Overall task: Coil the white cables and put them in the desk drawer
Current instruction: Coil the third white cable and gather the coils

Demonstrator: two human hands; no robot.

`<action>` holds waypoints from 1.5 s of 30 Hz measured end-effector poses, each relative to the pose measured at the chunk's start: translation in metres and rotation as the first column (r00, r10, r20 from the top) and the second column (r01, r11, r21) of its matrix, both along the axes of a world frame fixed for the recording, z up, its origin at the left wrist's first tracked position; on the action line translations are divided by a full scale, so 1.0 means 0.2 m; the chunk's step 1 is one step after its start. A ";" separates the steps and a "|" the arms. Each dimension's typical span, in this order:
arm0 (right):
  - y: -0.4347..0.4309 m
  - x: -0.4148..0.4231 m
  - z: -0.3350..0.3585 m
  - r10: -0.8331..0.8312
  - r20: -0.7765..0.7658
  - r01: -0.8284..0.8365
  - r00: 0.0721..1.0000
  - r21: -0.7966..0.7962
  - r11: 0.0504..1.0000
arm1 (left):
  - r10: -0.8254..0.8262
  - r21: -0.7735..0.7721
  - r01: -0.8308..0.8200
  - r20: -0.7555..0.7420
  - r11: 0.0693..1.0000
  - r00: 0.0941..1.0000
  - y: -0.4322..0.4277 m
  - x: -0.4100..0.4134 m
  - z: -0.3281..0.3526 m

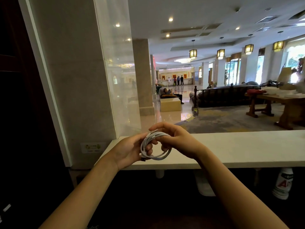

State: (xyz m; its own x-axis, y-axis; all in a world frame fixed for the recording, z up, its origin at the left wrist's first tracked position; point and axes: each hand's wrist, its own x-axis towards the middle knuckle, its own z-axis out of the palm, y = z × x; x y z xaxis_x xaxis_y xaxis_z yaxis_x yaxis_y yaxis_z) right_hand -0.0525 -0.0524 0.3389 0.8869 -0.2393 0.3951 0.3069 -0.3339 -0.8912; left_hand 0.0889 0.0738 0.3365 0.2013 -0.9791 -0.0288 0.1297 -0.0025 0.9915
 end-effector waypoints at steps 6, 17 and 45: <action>0.02 0.01 -0.05 -0.113 0.019 0.112 0.993 0.026 0.993 | 0.192 -0.030 -0.191 0.034 0.981 0.981 0.01 -0.05 -0.02; 0.03 -0.01 -0.03 -0.125 0.033 0.124 0.992 0.031 0.992 | 0.366 -0.206 -0.310 0.348 0.928 0.863 0.01 -0.07 -0.03; 0.01 0.04 -0.09 -0.319 0.057 0.323 0.946 -0.089 0.942 | 0.255 -0.134 -0.295 -0.252 0.946 0.933 -0.09 -0.10 -0.11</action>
State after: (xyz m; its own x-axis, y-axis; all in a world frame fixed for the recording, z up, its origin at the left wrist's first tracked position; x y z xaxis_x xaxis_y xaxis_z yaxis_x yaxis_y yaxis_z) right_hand -0.0444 -0.0511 0.3203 0.7519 -0.4677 0.4647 0.2052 -0.5038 -0.8391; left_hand 0.0683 0.0560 0.3151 0.4708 -0.8806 0.0530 0.3244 0.2287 0.9178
